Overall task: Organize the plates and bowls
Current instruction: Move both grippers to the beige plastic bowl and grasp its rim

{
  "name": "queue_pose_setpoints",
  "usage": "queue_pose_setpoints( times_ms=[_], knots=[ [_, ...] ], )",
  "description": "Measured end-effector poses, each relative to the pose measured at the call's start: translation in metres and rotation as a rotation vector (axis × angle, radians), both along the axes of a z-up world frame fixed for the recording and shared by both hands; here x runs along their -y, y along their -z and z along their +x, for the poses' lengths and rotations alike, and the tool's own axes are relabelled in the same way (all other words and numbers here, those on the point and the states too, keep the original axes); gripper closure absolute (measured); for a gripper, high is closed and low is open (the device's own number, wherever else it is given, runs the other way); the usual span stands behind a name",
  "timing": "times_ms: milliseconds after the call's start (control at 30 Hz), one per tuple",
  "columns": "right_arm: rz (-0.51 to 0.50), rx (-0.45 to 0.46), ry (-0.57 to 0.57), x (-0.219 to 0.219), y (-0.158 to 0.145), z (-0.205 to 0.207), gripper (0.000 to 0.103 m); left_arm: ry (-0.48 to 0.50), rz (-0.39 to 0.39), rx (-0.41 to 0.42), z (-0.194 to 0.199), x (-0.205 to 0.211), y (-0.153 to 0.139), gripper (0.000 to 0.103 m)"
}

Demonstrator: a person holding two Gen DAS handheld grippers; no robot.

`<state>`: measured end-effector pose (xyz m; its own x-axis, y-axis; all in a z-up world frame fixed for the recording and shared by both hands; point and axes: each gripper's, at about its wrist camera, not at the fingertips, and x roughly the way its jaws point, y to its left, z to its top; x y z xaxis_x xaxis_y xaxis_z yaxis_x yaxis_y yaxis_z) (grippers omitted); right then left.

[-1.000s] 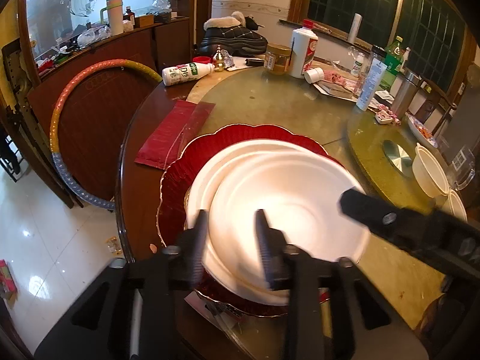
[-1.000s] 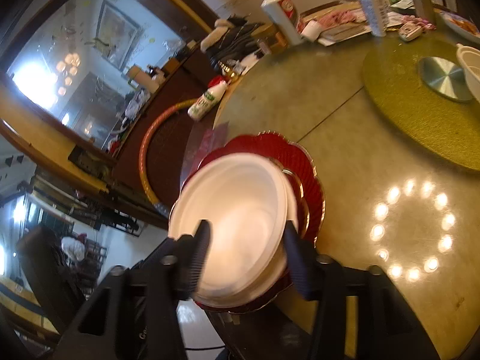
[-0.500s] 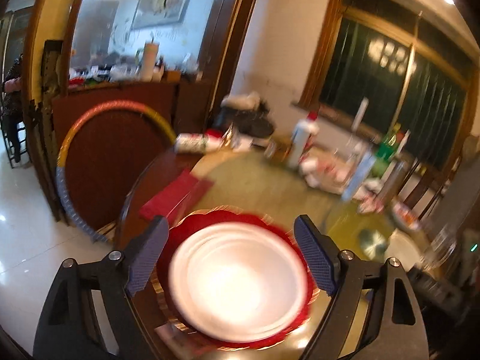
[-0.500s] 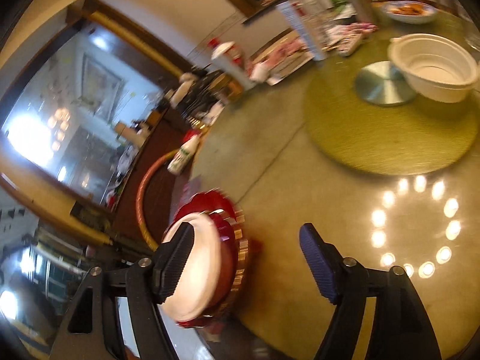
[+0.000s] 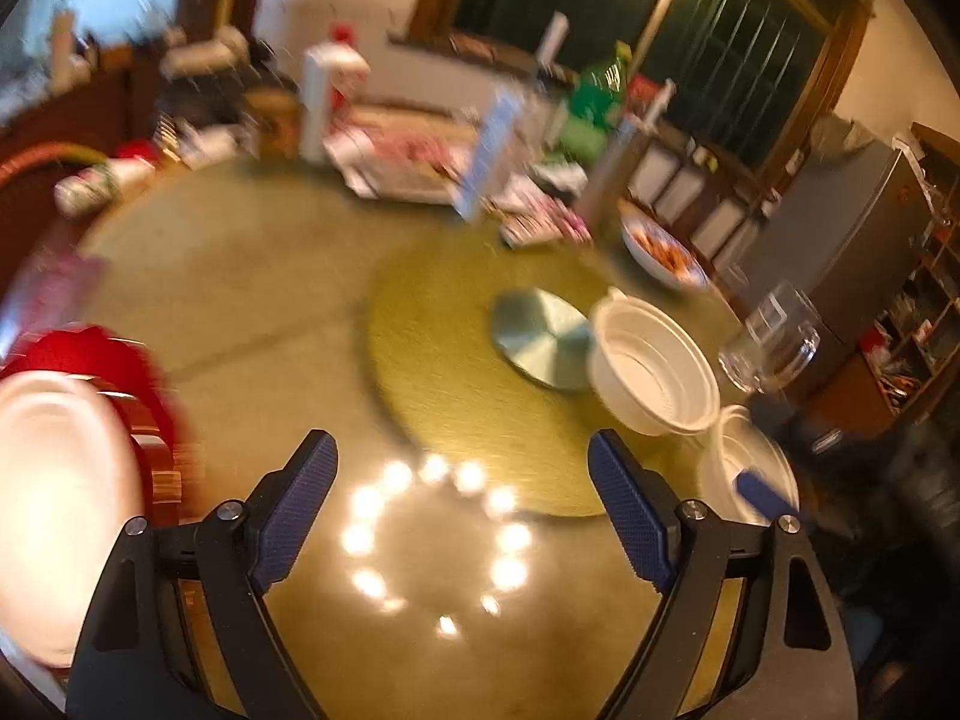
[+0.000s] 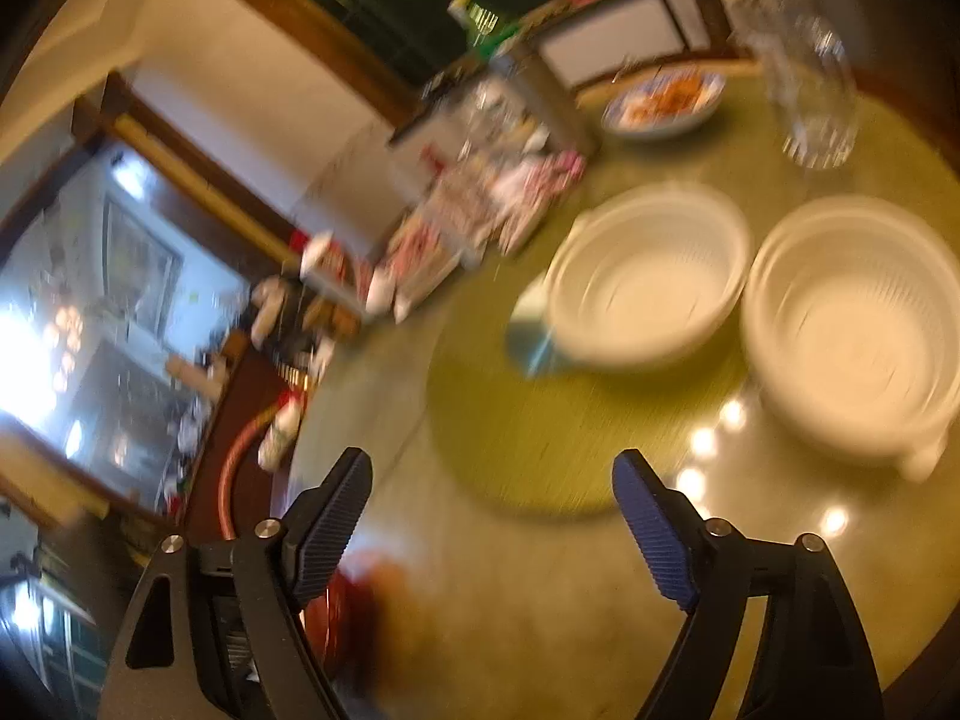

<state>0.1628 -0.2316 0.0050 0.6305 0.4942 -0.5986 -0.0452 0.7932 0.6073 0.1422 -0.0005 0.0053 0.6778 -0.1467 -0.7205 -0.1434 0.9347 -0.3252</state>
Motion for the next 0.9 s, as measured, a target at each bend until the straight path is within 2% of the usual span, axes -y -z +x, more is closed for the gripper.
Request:
queue_pose_setpoints(
  times_ms=[133,300,467,567,633,667,700,767,833,900],
  knots=[
    [-0.059,-0.001,0.081,0.042,-0.012,0.037,0.017,0.028,-0.025,-0.059,0.038,0.034,0.012,0.017],
    [-0.164,-0.097,0.109,0.073,0.003,0.096,0.017,-0.004,-0.108,-0.096,0.065,0.057,0.02,0.017],
    [-0.226,-0.151,0.074,0.078,0.015,0.138,0.019,-0.028,-0.07,-0.108,0.093,0.076,0.028,0.017],
    [-0.284,-0.209,0.05,0.069,0.031,0.153,0.019,-0.04,-0.038,-0.148,0.108,0.084,0.039,0.017],
    [-0.313,-0.235,0.04,0.064,0.042,0.16,0.026,-0.042,-0.031,-0.173,0.112,0.086,0.047,0.017],
    [-0.343,-0.243,0.033,0.06,0.046,0.161,0.051,-0.03,-0.009,-0.171,0.113,0.088,0.048,0.037],
    [-0.389,-0.265,0.031,0.056,0.05,0.161,0.094,0.022,0.053,-0.158,0.113,0.094,0.047,0.087],
    [-0.392,-0.3,0.004,0.049,0.056,0.158,0.093,0.029,0.116,-0.137,0.106,0.094,0.042,0.091],
    [-0.396,-0.263,-0.004,0.038,0.049,0.145,0.093,0.003,0.087,-0.125,0.094,0.08,0.038,0.091],
    [-0.34,-0.229,0.003,0.033,0.043,0.129,0.093,-0.019,0.102,-0.086,0.078,0.068,0.033,0.091]
  ],
)
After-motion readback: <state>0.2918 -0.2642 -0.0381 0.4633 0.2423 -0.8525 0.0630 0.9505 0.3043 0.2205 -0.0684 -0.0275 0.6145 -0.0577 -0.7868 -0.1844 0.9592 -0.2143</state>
